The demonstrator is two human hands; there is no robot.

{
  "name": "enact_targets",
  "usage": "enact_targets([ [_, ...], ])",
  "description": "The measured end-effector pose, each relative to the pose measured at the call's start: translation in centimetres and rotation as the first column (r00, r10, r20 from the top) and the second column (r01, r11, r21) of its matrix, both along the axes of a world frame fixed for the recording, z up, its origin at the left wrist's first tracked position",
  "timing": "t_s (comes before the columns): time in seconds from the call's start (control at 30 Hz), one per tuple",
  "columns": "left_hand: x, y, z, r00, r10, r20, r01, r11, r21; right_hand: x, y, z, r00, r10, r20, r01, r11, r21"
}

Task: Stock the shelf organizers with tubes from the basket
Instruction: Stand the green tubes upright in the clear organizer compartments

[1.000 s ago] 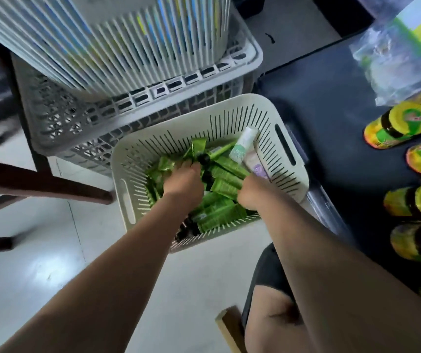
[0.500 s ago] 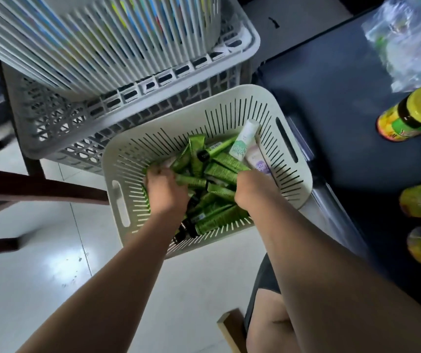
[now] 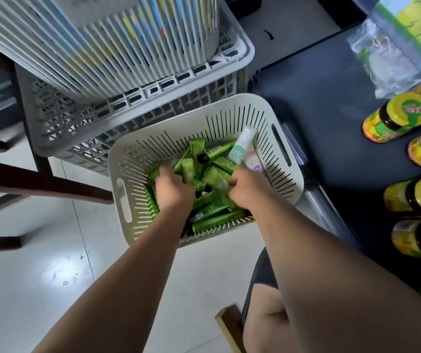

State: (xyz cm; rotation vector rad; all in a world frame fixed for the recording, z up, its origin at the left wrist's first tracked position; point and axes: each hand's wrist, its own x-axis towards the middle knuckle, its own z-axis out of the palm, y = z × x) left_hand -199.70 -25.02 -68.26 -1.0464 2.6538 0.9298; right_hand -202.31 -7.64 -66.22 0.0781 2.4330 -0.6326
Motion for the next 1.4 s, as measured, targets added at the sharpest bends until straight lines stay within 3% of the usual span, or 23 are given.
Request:
enact_targets([
  [0.1,-0.5,-0.9,1.1,0.996,0.029,0.089,-0.035,0.997,0.068,-0.9,0.5,1.1,0.982,-0.181,-0.054,0.170,0.972,-0.159],
  [0.3,-0.4,-1.5,1.6,0.989,0.067,0.135,-0.109,0.935,0.337,0.4,0.0,0.1,0.994,-0.022,0.105,0.012,0.995,0.101],
  [0.5,-0.1,-1.5,-0.1,0.972,0.164,0.169,-0.220,0.890,0.400,0.3,-2.4,-0.8,0.979,0.184,0.088,-0.199,0.958,0.206],
  [0.6,-0.7,-1.5,-0.4,0.956,0.201,0.212,-0.274,0.870,0.409,-0.1,-3.1,-1.4,0.974,0.208,0.094,-0.222,0.955,0.194],
  [0.8,-2.2,-0.9,-0.8,0.941,0.203,0.270,-0.311,0.831,0.461,-1.0,-3.5,-2.4,0.991,0.088,0.102,-0.099,0.989,0.113],
  [0.97,-2.2,0.4,-0.7,0.964,0.139,0.228,-0.238,0.834,0.498,-1.3,-3.4,-2.7,0.980,-0.088,0.180,0.108,0.989,-0.100],
  [1.1,-1.7,0.9,0.5,0.966,0.216,0.142,-0.258,0.778,0.573,-1.5,-2.7,-1.1,0.926,-0.262,0.271,0.352,0.860,-0.370],
  [1.2,-1.2,1.3,2.8,0.966,0.234,0.106,-0.244,0.703,0.668,-1.3,-1.9,0.7,0.803,-0.460,0.378,0.595,0.651,-0.472],
  [1.27,-0.9,1.5,4.5,0.980,0.194,0.051,-0.174,0.691,0.702,-1.0,-1.6,2.1,0.747,-0.494,0.444,0.664,0.545,-0.512],
  [1.33,-0.5,1.9,7.0,0.992,0.113,-0.051,-0.044,0.707,0.706,-0.9,-0.7,4.1,0.742,-0.486,0.462,0.670,0.502,-0.548],
  [1.4,-0.3,2.4,10.1,0.987,0.031,-0.160,0.092,0.710,0.699,-1.0,0.5,7.4,0.783,-0.462,0.417,0.621,0.536,-0.571],
])
